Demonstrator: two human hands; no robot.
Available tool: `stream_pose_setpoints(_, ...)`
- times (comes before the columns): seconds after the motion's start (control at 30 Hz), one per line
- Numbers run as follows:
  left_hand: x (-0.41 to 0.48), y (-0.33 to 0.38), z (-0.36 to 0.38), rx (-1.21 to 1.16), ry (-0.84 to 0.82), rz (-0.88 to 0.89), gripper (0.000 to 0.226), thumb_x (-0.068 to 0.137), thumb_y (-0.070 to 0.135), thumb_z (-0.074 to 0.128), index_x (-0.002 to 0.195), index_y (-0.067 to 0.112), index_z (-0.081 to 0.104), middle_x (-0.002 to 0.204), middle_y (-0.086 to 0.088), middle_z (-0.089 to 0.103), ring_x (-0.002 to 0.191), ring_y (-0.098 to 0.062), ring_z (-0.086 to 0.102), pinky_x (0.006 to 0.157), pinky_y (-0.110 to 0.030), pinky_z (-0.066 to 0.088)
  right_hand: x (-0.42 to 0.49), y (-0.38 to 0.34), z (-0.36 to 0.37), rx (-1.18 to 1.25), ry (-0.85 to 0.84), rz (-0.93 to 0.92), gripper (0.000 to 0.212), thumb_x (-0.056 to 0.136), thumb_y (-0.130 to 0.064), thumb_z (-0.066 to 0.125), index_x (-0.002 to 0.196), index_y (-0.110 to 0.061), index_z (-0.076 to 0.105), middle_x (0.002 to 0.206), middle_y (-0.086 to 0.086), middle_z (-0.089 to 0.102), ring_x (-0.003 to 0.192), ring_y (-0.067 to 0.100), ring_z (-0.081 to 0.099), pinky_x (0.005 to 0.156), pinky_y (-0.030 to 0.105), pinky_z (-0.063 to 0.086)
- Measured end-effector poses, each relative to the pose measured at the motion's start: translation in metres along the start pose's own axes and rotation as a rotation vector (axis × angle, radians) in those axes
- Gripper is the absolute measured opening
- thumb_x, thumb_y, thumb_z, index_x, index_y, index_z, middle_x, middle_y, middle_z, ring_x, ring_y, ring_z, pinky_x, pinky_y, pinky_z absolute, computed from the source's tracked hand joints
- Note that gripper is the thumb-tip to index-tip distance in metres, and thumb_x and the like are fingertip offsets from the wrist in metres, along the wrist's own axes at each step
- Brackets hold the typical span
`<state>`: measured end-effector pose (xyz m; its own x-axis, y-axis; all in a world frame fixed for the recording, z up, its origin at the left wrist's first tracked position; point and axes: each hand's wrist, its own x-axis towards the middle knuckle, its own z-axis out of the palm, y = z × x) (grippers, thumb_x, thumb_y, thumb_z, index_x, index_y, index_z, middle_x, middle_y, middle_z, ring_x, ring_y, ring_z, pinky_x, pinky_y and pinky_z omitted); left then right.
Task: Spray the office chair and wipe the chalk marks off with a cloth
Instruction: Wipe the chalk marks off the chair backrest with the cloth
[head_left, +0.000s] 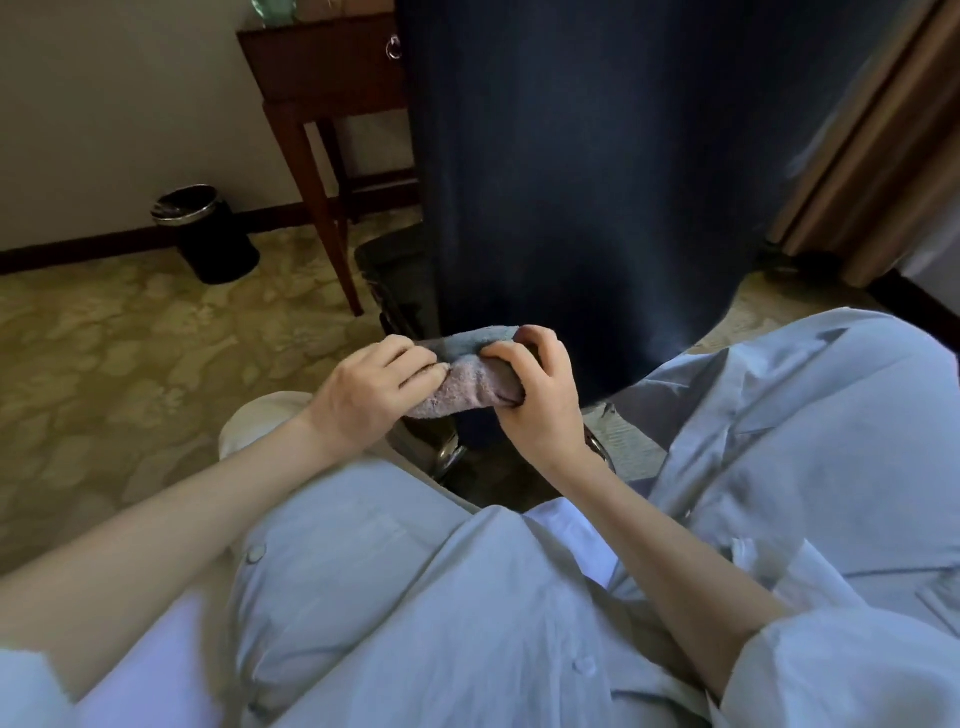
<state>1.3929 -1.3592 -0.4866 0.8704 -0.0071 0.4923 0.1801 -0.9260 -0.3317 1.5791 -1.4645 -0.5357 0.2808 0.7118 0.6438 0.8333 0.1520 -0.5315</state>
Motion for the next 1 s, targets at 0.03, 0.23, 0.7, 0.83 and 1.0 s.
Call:
stream_pose_setpoints(0.03,-0.003,0.0,0.006,-0.02,-0.024,0.008,0.019,0.089,-0.005,0.056,0.101,0.002,0.069,0.094,-0.012,0.066,0.082,-0.028,0.061,0.062,-0.032,0.051,-0.005,0.004,0.003,-0.011,-0.027,0.0,0.042,0.073,-0.004,0.075,0.112,-0.011,0.065,0.121,0.012,0.051,0.108,0.024,0.049,0.083,0.022,0.042)
stream_pose_setpoints(0.23,-0.017,0.018,0.062,-0.144,-0.153,0.06,0.016,0.083,-0.004,0.064,0.095,0.007,0.068,0.083,-0.004,0.061,0.068,-0.021,0.053,0.048,-0.028,0.046,-0.042,0.04,0.027,0.016,-0.187,0.195,0.05,0.061,0.011,0.069,0.105,-0.011,0.066,0.115,0.007,0.053,0.097,0.027,0.054,0.081,0.038,0.05)
stream_pose_setpoints(0.7,-0.023,0.029,0.116,-0.194,-0.602,0.262,0.032,0.05,0.007,0.086,0.071,0.018,0.064,0.067,0.003,0.056,0.053,-0.014,0.051,0.037,-0.022,0.032,-0.073,0.069,0.061,-0.111,-0.504,0.435,0.035,0.066,0.009,0.061,0.095,-0.009,0.068,0.093,0.006,0.054,0.08,0.029,0.059,0.063,0.023,0.034)
stream_pose_setpoints(0.83,-0.024,0.031,0.117,-0.172,-0.71,0.268,0.033,0.05,0.009,0.087,0.073,0.021,0.065,0.067,0.005,0.057,0.051,-0.013,0.052,0.038,-0.021,0.032,-0.074,0.068,0.063,-0.093,-0.555,0.487,0.038,0.067,0.007,0.054,0.098,-0.009,0.069,0.094,0.007,0.055,0.08,0.03,0.06,0.063,0.027,0.038)
stream_pose_setpoints(1.0,-0.02,0.034,0.11,-0.123,-0.634,0.224,0.035,0.048,0.005,0.087,0.072,0.018,0.065,0.067,0.003,0.055,0.054,-0.013,0.051,0.037,-0.02,0.028,-0.074,0.066,0.059,-0.059,-0.427,0.487,0.037,0.067,0.008,0.058,0.098,-0.008,0.071,0.095,0.004,0.057,0.081,0.024,0.06,0.065,0.02,0.036)
